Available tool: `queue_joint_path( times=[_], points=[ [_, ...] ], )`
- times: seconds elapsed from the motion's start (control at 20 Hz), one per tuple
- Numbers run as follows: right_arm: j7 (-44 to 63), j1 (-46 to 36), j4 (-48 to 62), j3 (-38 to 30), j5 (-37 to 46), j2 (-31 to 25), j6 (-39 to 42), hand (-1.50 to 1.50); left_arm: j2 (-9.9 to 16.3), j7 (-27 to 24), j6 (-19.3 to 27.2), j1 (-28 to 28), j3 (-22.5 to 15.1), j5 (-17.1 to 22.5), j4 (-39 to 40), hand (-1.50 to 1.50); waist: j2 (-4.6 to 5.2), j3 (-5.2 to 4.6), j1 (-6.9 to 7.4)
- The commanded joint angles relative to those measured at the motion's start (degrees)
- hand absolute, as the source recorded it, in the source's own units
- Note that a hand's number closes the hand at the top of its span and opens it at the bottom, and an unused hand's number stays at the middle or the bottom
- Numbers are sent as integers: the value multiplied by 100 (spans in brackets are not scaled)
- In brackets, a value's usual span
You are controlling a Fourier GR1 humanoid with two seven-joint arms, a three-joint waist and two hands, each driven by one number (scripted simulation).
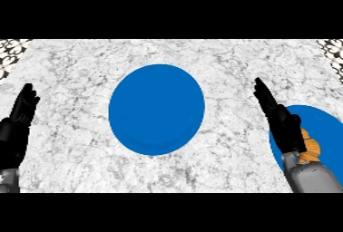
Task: Pick the croissant from the plate and place it in the plate
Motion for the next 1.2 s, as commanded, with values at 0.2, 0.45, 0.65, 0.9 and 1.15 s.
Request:
queue_joint_path(
  times=[0.2, 0.45, 0.65, 0.9, 1.15],
  points=[
    [-838, -795, -629, 815, -522, 247, 1711, 150, 9, 152, -557, -883, -187, 271, -440, 0, 98, -5, -49],
    [-453, -470, -69, 1634, 2623, -802, 381, 150, -147, 403, -731, -1117, -302, 490, -318, 0, 86, -22, -226],
    [-1906, 676, 154, 885, 1353, 192, -403, -150, -181, 745, -684, -1279, -269, 531, -521, 0, 83, 2, -210],
    [-3284, 1031, 59, 283, 640, 161, -21, -150, -122, 837, -925, -1388, -111, 573, -406, 0, 78, -11, -158],
    [-2153, 1354, -1728, -224, 911, -884, 105, -150, -185, 723, -996, -1395, -44, 431, -258, 0, 59, -22, -217]
  ],
)
